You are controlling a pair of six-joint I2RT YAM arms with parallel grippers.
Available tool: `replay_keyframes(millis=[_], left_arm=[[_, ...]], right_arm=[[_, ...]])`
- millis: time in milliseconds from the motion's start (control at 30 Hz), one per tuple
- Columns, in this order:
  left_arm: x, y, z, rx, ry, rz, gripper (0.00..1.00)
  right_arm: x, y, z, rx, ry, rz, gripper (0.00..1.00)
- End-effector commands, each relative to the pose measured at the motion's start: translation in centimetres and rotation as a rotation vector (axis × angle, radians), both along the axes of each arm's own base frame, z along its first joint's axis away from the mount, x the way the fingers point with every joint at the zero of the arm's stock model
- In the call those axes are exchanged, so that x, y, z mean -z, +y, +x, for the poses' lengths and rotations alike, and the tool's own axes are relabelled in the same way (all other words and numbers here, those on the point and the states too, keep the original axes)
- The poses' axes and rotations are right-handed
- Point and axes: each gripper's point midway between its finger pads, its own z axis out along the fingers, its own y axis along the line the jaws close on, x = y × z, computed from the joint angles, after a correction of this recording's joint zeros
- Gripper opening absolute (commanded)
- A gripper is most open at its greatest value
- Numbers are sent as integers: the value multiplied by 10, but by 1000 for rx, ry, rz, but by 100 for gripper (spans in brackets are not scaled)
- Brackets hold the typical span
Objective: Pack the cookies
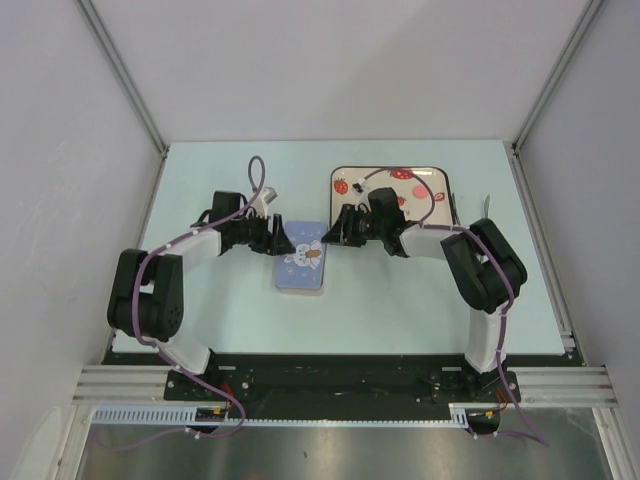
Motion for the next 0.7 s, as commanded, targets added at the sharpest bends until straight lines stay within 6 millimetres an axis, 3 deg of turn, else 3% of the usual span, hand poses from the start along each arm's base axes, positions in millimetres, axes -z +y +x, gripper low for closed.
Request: replay_keyframes(millis=[0,333,667], left_arm=[[-25,0,17,-18,-72,-3,70],[-34,2,23,-28,-89,12,70],[-25,2,26,-33,-76,22,70]], right_arm=[[-13,-4,11,31,-75,-57,41],[-11,-1,16,36,-74,-60,40],[-14,2,11,18,-67,-56,40]])
